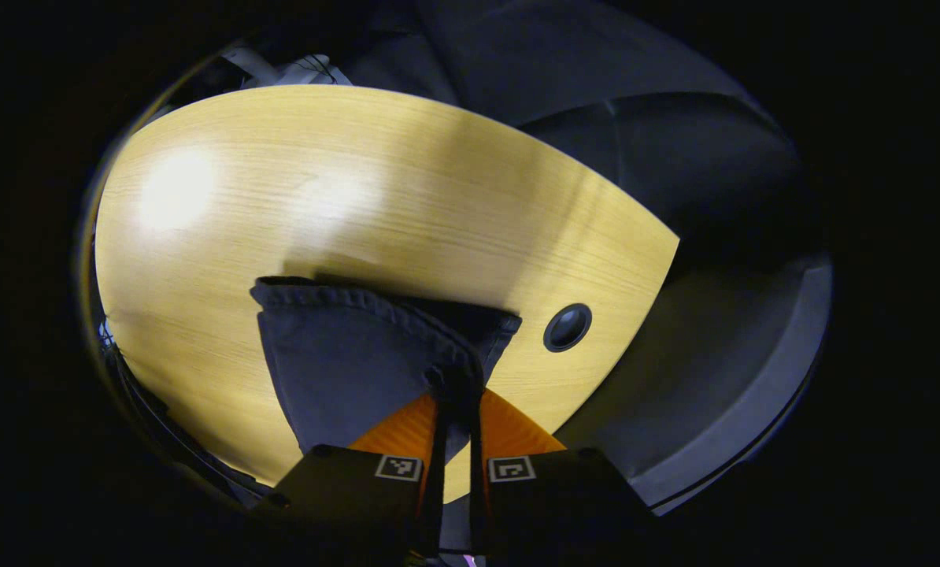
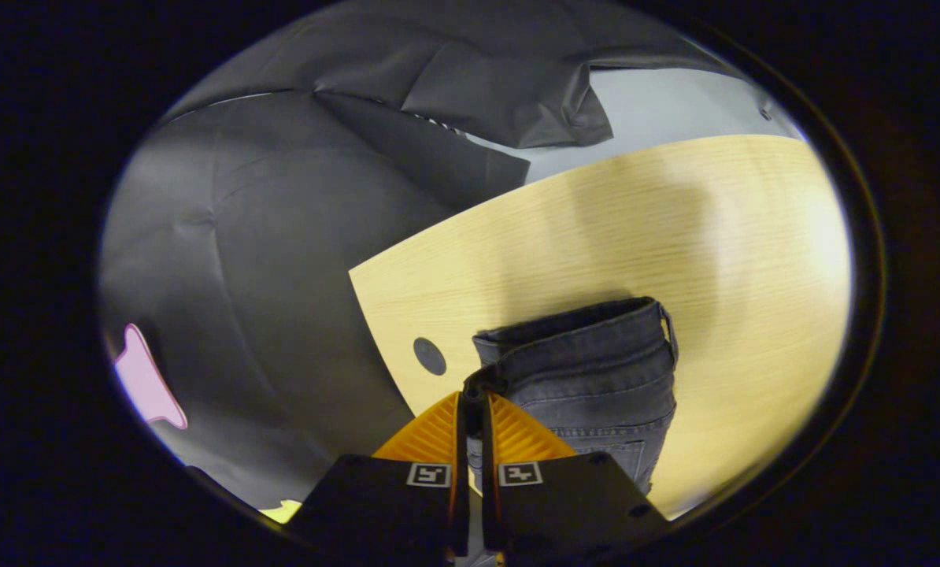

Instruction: Grasp the waist and the cuffs of the jeans and fold them to make the two legs overlap; first hold the waist and fold one-third of the jeans toward the cuffs, then hold the cuffs and fold the remaining one-third in the same direction to finish folding.

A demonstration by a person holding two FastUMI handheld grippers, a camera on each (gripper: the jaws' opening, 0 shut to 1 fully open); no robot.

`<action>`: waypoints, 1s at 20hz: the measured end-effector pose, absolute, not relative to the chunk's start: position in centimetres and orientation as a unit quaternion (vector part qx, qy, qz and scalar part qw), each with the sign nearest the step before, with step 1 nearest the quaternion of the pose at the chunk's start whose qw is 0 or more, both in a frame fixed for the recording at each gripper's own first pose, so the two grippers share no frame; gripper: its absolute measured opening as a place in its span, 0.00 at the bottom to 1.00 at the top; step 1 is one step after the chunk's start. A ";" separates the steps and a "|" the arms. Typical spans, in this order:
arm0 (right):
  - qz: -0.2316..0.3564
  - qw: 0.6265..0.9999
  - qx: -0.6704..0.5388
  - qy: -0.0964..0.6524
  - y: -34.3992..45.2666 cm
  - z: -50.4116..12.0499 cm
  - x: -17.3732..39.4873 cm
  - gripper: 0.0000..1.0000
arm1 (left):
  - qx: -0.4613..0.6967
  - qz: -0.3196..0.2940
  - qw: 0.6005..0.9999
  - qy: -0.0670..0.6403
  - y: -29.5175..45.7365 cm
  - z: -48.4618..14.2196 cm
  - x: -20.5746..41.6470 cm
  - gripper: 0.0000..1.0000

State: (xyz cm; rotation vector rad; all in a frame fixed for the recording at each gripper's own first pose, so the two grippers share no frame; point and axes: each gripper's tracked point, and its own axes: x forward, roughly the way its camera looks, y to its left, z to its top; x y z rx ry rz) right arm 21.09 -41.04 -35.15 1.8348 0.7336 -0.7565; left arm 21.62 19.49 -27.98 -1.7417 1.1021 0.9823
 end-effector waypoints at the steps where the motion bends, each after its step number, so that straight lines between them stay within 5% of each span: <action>1: -0.310 0.493 0.757 0.295 -41.0 -35.0 21.4 0.10 | -0.684 0.389 0.412 0.459 19.0 -27.8 21.2 0.19; 2: -0.307 0.498 0.757 0.292 -41.0 -34.9 21.4 0.06 | -0.672 0.383 0.410 0.484 18.5 -28.0 20.7 0.22; 3: -0.303 0.503 0.753 0.295 -40.7 -34.9 21.3 0.20 | -0.653 0.377 0.413 0.511 18.1 -27.4 20.0 0.26; 5: -0.301 0.517 0.738 0.312 -40.2 -34.7 20.5 0.34 | -0.617 0.367 0.441 0.539 18.1 -26.4 19.4 0.60; 8: -0.302 0.542 0.719 0.315 -40.0 -33.4 19.2 0.71 | -0.567 0.362 0.475 0.568 18.0 -24.6 18.1 0.65; 9: -0.302 0.558 0.705 0.318 -40.1 -32.9 18.4 0.85 | -0.554 0.353 0.489 0.574 17.6 -23.6 17.7 0.83; 10: -0.297 0.574 0.692 0.322 -40.0 -32.2 17.8 0.94 | -0.541 0.341 0.512 0.573 17.3 -22.5 17.6 0.77; 16: -0.196 0.747 0.552 0.314 -36.9 -21.7 14.0 0.94 | -0.420 0.189 0.757 0.463 13.5 -10.3 18.1 0.81; 20: -0.126 0.885 0.350 0.279 -33.8 -15.2 11.3 0.93 | -0.287 0.078 0.896 0.328 8.7 -0.2 18.0 0.81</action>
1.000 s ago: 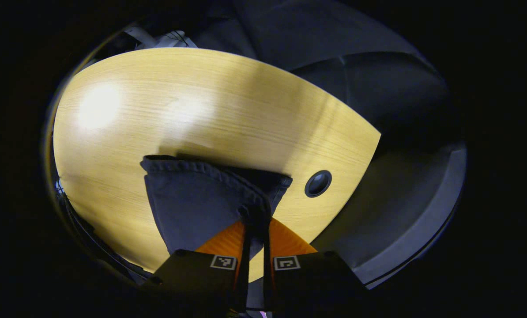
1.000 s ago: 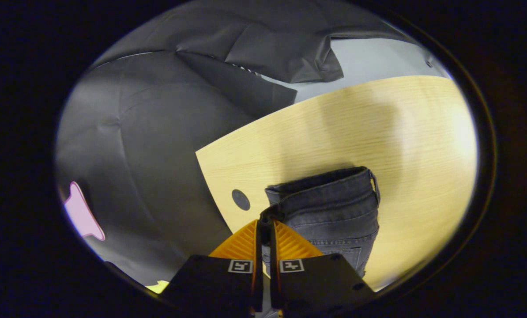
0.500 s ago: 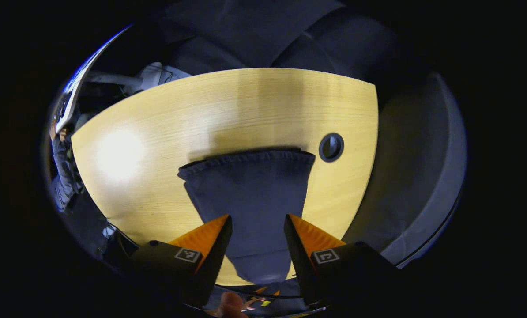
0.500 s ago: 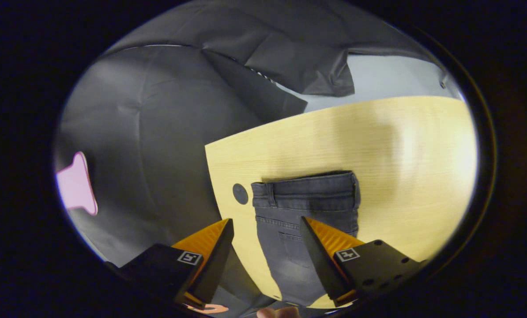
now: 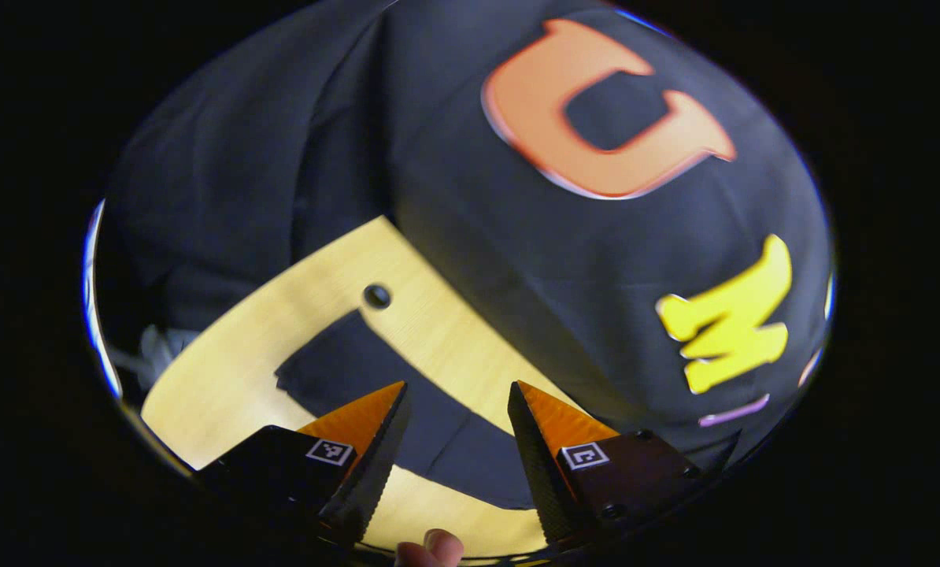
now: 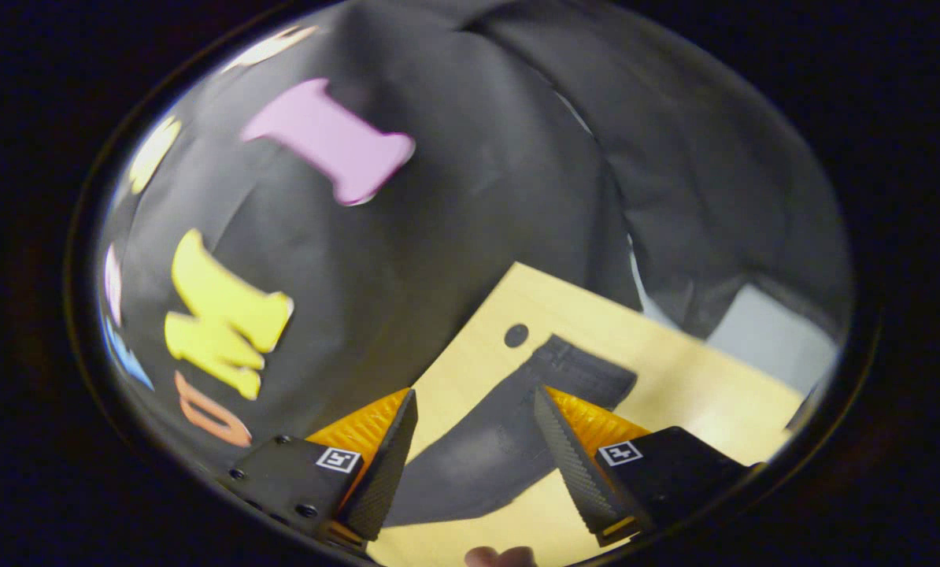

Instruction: Grasp the waist and the cuffs of the jeans and fold them to make the two legs overlap; first hold the waist and fold one-third of the jeans toward the cuffs, then hold the cuffs and fold the remaining one-third in the same direction to finish folding.

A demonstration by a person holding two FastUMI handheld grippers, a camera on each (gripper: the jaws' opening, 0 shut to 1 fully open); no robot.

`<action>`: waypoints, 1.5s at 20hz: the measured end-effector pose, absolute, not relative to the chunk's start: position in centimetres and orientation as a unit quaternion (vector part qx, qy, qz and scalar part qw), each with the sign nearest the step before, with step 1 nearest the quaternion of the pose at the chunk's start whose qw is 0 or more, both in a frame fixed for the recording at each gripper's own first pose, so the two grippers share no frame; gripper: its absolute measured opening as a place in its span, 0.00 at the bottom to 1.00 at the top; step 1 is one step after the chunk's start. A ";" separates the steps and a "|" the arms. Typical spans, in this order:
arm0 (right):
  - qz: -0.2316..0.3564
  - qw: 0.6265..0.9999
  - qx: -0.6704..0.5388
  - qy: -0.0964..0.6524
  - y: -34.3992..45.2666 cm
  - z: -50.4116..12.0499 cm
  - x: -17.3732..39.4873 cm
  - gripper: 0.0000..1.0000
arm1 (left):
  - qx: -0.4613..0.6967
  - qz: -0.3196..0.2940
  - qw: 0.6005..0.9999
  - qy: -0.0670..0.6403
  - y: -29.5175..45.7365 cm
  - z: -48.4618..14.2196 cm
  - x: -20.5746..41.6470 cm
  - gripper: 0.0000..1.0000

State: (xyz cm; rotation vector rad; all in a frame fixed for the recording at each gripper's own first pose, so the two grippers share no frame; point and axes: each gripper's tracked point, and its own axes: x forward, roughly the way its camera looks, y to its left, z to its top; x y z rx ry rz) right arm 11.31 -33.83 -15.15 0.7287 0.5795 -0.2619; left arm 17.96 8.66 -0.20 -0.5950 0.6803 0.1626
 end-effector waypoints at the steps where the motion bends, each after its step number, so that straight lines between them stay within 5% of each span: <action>1: -0.109 0.910 0.300 0.265 -32.8 -13.9 11.1 0.94 | -0.242 0.070 0.923 0.291 8.0 1.7 17.7 0.81; 5: -0.093 0.949 0.213 0.214 -30.1 -13.7 9.3 0.94 | -0.137 0.047 0.972 0.186 4.1 4.7 14.8 0.81; 9: -0.120 0.953 0.179 0.215 -28.3 -15.9 6.0 0.94 | -0.132 0.027 0.977 0.164 -0.8 2.1 10.0 0.82; 15: -0.152 0.901 0.271 0.302 -30.9 -24.8 2.4 0.94 | -0.112 0.015 0.983 0.145 -4.5 0.2 6.7 0.82; 20: -0.192 0.865 0.318 0.338 -37.1 -34.2 5.5 0.94 | -0.051 0.056 0.980 0.182 -4.2 -2.8 5.2 0.82; 26: -0.222 0.804 0.457 0.310 -42.4 -39.9 11.6 0.94 | -0.079 0.099 0.966 0.225 -4.5 -4.5 3.1 0.82; 27: -0.227 0.799 0.462 0.311 -42.9 -40.4 11.7 0.86 | -0.074 0.107 0.965 0.229 -4.4 -4.5 2.8 0.82; 29: -0.224 0.798 0.473 0.299 -43.4 -40.0 12.9 0.93 | -0.058 0.117 0.963 0.236 -4.1 -4.5 2.6 0.82; 30: -0.219 0.803 0.465 0.300 -43.3 -40.2 13.6 0.86 | -0.054 0.121 0.962 0.237 -4.0 -4.4 2.7 0.82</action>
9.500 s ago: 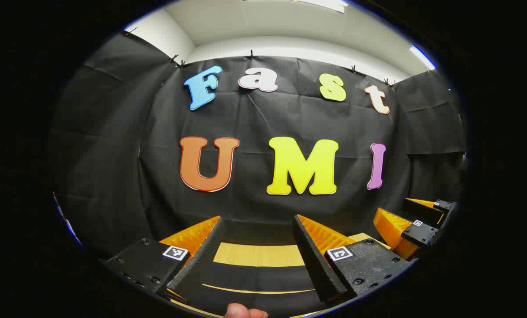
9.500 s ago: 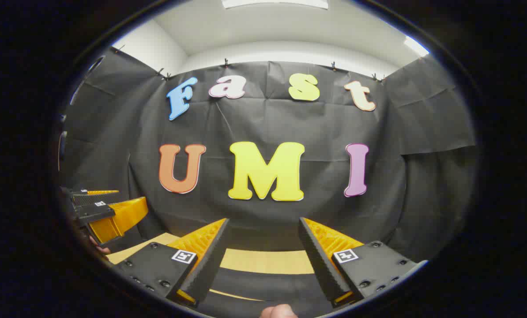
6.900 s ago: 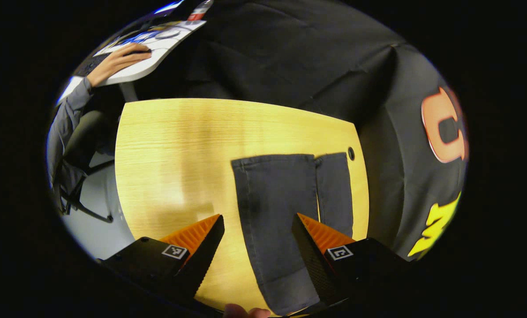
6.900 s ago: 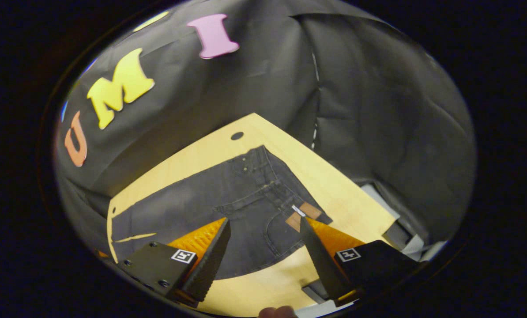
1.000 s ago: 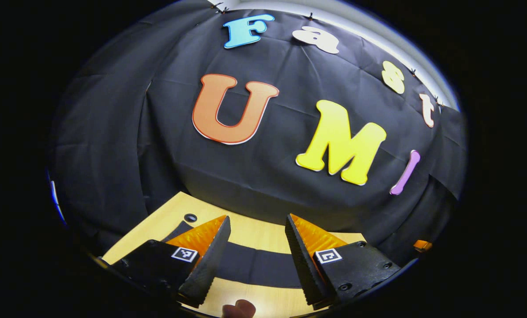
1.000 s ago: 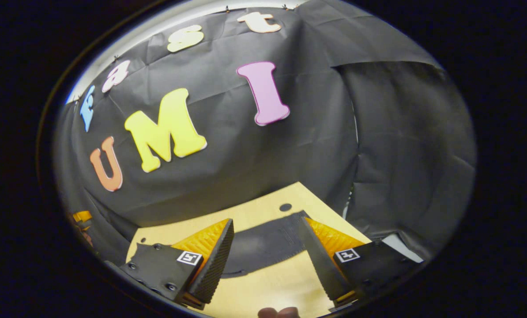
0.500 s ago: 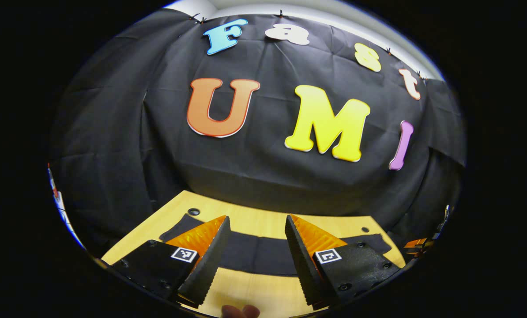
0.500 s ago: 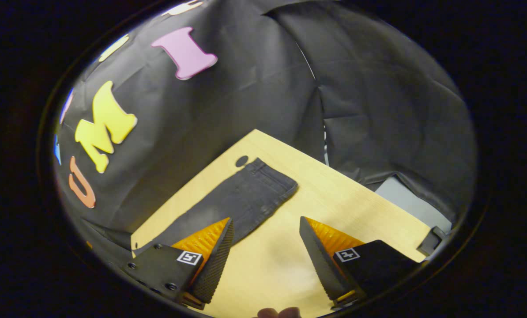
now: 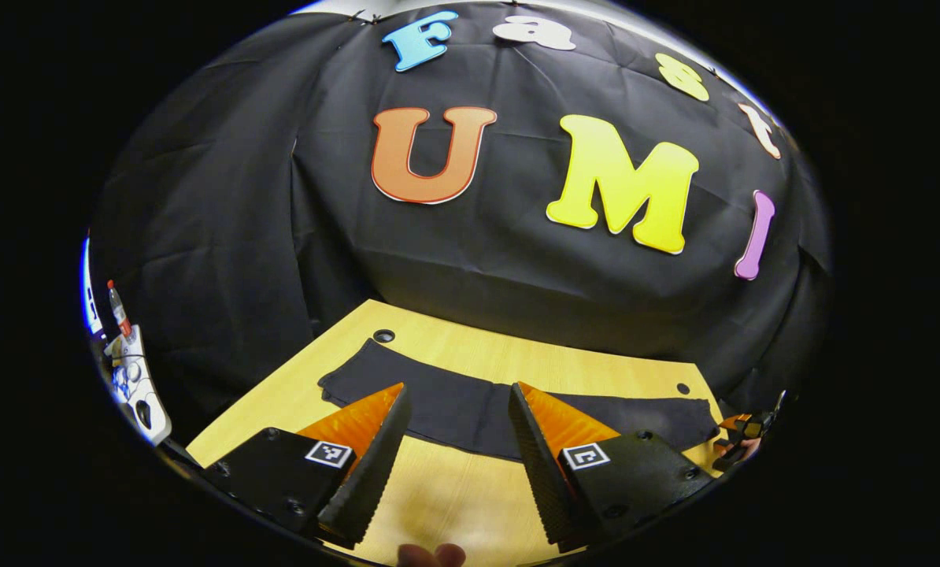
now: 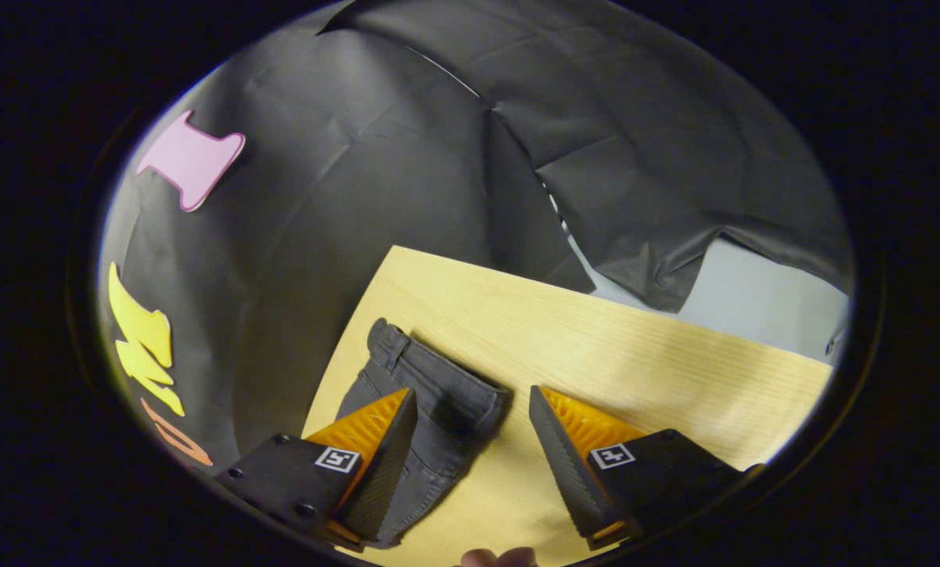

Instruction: Grasp the waist and the cuffs of the jeans and fold them to make the two legs overlap; first hold the waist and fold one-third of the jeans toward the cuffs, then hold the cuffs and fold the remaining one-third in the same direction to finish folding.

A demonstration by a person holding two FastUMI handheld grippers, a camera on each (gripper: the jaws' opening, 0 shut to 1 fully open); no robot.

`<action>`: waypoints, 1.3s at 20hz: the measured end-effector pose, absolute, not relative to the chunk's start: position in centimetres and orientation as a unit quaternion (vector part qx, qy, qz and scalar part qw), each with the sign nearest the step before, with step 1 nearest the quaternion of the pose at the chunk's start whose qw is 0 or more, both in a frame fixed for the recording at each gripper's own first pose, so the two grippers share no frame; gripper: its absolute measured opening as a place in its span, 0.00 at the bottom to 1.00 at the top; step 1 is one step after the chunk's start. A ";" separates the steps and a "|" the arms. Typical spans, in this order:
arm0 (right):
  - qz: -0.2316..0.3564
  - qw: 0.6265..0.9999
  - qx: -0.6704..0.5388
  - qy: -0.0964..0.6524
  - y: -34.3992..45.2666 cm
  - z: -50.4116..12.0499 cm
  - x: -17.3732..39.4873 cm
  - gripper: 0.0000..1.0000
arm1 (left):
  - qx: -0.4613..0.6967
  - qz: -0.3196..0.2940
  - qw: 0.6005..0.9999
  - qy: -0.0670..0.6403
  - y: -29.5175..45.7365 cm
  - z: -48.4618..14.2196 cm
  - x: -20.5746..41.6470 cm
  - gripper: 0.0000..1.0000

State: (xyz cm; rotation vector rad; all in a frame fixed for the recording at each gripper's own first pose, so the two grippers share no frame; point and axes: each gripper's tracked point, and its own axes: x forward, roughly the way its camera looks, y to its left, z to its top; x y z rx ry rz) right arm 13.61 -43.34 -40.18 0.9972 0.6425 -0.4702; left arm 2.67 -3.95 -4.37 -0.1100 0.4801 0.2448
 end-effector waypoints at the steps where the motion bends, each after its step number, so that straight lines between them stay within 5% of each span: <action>1: -0.212 0.813 0.449 0.303 -42.8 -40.8 14.7 0.90 | -0.055 0.121 0.963 0.236 -4.1 -4.2 2.8 0.82; 8: -0.194 0.898 0.223 0.327 -41.7 -42.5 16.1 0.88 | -0.096 0.144 0.953 0.250 -3.5 -5.0 2.4 0.82; 17: -0.167 0.915 0.153 0.335 -40.6 -40.6 17.2 0.10 | -0.088 0.170 0.948 0.255 -0.2 -5.1 0.8 0.82; 26: -0.098 0.955 0.072 0.271 -31.5 -27.9 18.4 0.02 | -0.090 0.208 0.943 0.244 6.1 -5.6 -1.5 0.82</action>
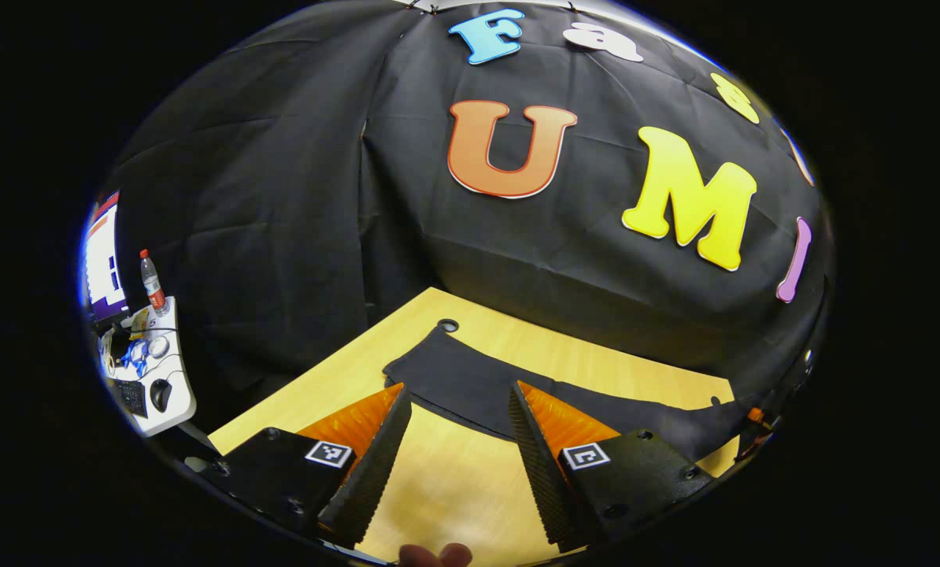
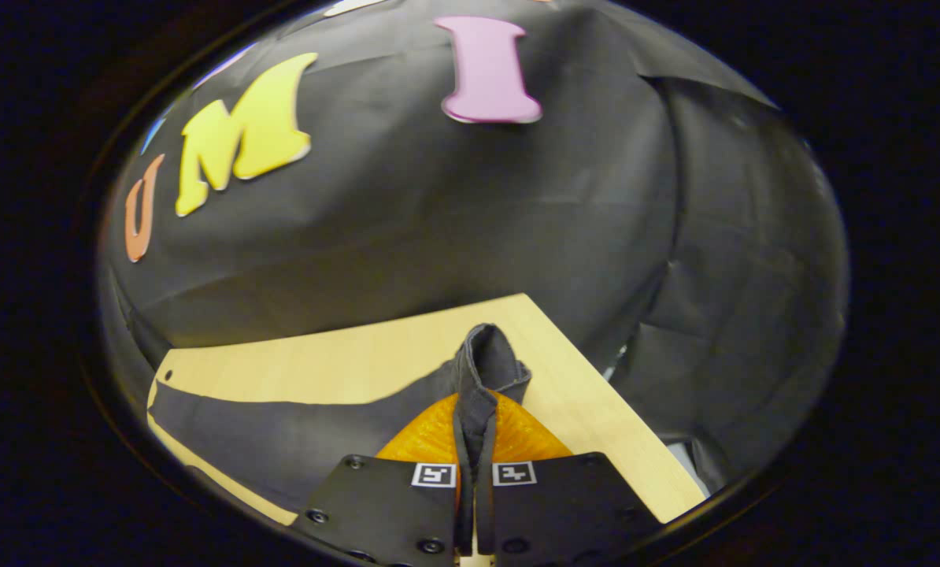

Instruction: Grasp the waist and the cuffs of the jeans and fold them to make the two legs overlap; first hold the waist and fold one-third of the jeans toward the cuffs, then hold the cuffs and fold the remaining one-third in the same direction to finish folding.

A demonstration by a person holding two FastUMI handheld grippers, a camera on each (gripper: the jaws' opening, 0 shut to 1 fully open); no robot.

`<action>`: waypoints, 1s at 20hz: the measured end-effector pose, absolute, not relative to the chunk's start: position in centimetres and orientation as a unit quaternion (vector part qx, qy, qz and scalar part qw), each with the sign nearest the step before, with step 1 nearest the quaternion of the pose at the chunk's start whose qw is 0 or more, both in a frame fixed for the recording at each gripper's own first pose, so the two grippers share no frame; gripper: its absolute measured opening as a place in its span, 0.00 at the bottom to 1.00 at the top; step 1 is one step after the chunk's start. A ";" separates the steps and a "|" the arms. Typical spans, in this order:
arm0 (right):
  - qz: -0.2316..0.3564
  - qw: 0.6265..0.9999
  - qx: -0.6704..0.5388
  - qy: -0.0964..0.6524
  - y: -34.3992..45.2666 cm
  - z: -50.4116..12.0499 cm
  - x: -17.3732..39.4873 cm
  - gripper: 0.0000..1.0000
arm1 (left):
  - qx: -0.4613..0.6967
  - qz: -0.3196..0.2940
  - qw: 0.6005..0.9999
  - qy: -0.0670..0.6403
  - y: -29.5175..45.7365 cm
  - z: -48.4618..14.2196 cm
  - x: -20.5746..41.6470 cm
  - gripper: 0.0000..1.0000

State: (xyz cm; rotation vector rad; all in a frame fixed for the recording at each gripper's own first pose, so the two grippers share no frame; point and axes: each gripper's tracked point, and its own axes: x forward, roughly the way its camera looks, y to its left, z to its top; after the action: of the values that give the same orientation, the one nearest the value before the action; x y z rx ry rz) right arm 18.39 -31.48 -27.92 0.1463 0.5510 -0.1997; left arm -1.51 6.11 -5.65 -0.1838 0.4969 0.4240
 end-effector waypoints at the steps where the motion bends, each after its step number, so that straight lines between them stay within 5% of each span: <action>1: -0.080 0.959 0.068 0.264 -28.9 -26.3 18.5 0.02 | -0.091 0.211 0.943 0.240 7.1 -5.7 -1.8 0.82; 8: 0.018 0.970 0.047 0.236 -9.6 -19.1 19.3 0.02 | -0.109 0.232 0.944 0.207 14.2 -5.5 -2.8 0.82; 14: 0.094 0.958 0.029 0.269 9.3 -24.3 18.9 0.00 | -0.176 0.265 0.923 0.217 21.1 -7.9 -4.5 0.82; 20: 0.120 0.926 -0.023 0.357 16.9 -35.9 17.9 0.02 | -0.169 0.267 0.921 0.227 25.0 -9.5 -5.6 0.82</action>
State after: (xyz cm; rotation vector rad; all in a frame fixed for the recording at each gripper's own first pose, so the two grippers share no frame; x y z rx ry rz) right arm 17.86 16.87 -35.95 -0.0482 0.7312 0.2466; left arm -5.58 25.03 -9.47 -0.3469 0.4654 0.5490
